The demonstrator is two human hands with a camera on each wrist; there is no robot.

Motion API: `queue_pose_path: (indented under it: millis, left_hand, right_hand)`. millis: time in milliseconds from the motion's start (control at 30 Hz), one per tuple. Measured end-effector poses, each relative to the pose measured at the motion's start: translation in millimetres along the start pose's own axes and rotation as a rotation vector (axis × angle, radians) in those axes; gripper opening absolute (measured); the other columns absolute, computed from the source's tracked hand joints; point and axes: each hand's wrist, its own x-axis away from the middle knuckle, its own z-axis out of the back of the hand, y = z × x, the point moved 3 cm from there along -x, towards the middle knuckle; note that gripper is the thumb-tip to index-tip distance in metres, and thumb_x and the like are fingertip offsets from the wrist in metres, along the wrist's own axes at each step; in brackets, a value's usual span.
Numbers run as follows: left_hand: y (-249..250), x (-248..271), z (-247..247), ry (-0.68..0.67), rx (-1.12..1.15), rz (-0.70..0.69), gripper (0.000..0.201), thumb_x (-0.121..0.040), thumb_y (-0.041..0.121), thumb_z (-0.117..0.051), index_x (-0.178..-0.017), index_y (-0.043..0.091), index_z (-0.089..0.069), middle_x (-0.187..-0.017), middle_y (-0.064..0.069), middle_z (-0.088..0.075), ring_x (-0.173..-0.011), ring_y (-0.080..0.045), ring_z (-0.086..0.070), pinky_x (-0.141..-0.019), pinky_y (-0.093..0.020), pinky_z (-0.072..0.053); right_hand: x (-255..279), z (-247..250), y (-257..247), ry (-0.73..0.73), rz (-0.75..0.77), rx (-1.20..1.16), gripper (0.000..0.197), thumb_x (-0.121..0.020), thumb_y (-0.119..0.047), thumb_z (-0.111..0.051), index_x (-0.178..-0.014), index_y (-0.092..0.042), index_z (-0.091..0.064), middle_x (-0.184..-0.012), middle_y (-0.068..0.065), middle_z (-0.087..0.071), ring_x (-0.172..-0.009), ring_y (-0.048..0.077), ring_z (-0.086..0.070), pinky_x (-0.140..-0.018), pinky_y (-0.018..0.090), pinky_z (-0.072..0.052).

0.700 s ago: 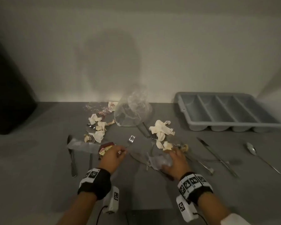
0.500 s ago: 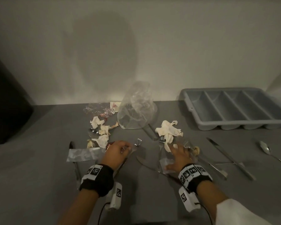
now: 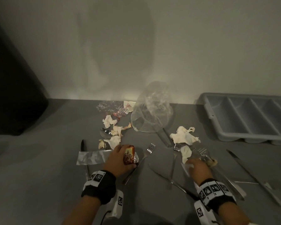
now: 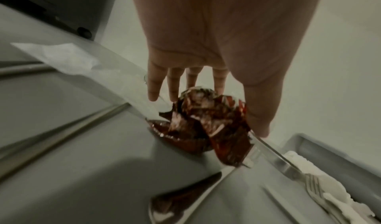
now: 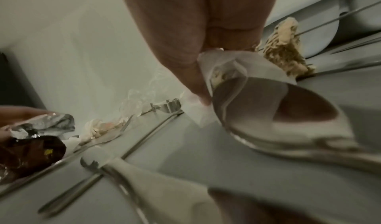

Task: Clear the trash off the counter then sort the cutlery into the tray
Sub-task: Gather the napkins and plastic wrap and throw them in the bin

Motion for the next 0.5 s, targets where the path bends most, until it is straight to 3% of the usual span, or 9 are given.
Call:
queue_pose_path:
  millis: [133,200,267,333,400,467,500]
  left_hand:
    - [1,-1,-8,0.016,0.062,0.051,0.083,-0.064,0.036,-0.077,-0.133,0.03,-0.032,-0.144,-0.007,-0.032,-0.126,-0.03,-0.041,-0.107,-0.045,-0.04]
    - [3,1,-8,0.03,0.152,0.048,0.081,-0.062,0.028,-0.08,-0.129,0.031,-0.035,-0.134,-0.006,-0.04,-0.121,-0.029,-0.046,-0.104,-0.042,-0.043]
    - [5,2,-6,0.057,0.25,0.037,0.084,-0.056,0.023,-0.083,-0.126,0.03,-0.037,-0.118,-0.001,-0.045,-0.114,-0.026,-0.049,-0.102,-0.041,-0.045]
    - [8,3,-2,0.088,0.449,0.005,0.092,-0.049,0.02,-0.086,-0.125,0.028,-0.035,-0.111,0.005,-0.05,-0.108,-0.021,-0.054,-0.099,-0.044,-0.049]
    - [9,3,6,0.136,0.668,0.019,0.105,-0.046,0.017,-0.089,-0.131,0.027,-0.029,-0.119,0.003,-0.05,-0.11,-0.019,-0.054,-0.1,-0.042,-0.048]
    - [5,5,22,0.225,0.706,0.04,0.094,-0.048,0.019,-0.09,-0.125,0.021,-0.036,-0.114,0.004,-0.053,-0.104,-0.012,-0.056,-0.094,-0.034,-0.051]
    - [-3,7,30,0.236,0.643,0.04,0.083,-0.046,0.029,-0.091,-0.115,0.02,-0.045,-0.109,0.005,-0.058,-0.098,-0.009,-0.059,-0.091,-0.032,-0.053]
  right_hand:
    - [11,20,-4,0.242,0.134,-0.215,0.026,-0.083,0.007,-0.051,-0.1,-0.005,-0.067,-0.106,0.015,-0.066,-0.1,0.029,-0.06,-0.089,0.029,-0.041]
    - [24,35,-13,0.332,0.217,-0.307,0.024,-0.081,0.011,-0.051,-0.088,-0.004,-0.068,-0.088,0.01,-0.062,-0.089,0.028,-0.059,-0.08,0.026,-0.038]
    - [37,48,-24,0.384,0.275,-0.427,0.028,-0.081,0.011,-0.052,-0.076,-0.013,-0.067,-0.078,0.001,-0.058,-0.079,0.021,-0.056,-0.074,0.016,-0.037]
    - [47,55,-27,0.427,0.298,-0.572,0.036,-0.08,0.009,-0.055,-0.069,-0.025,-0.061,-0.077,-0.011,-0.057,-0.076,0.014,-0.055,-0.071,0.007,-0.037]
    - [49,55,-22,0.453,0.306,-0.694,0.039,-0.078,0.008,-0.06,-0.066,-0.029,-0.061,-0.078,-0.011,-0.06,-0.08,0.005,-0.057,-0.072,0.006,-0.038]
    - [49,52,-17,0.455,0.323,-0.762,0.041,-0.077,0.008,-0.063,-0.069,-0.032,-0.062,-0.084,-0.007,-0.065,-0.08,-0.007,-0.057,-0.071,-0.002,-0.038]
    - [49,51,-15,0.456,0.335,-0.778,0.045,-0.076,0.009,-0.063,-0.071,-0.035,-0.062,-0.089,-0.014,-0.064,-0.08,-0.01,-0.057,-0.071,-0.003,-0.038]
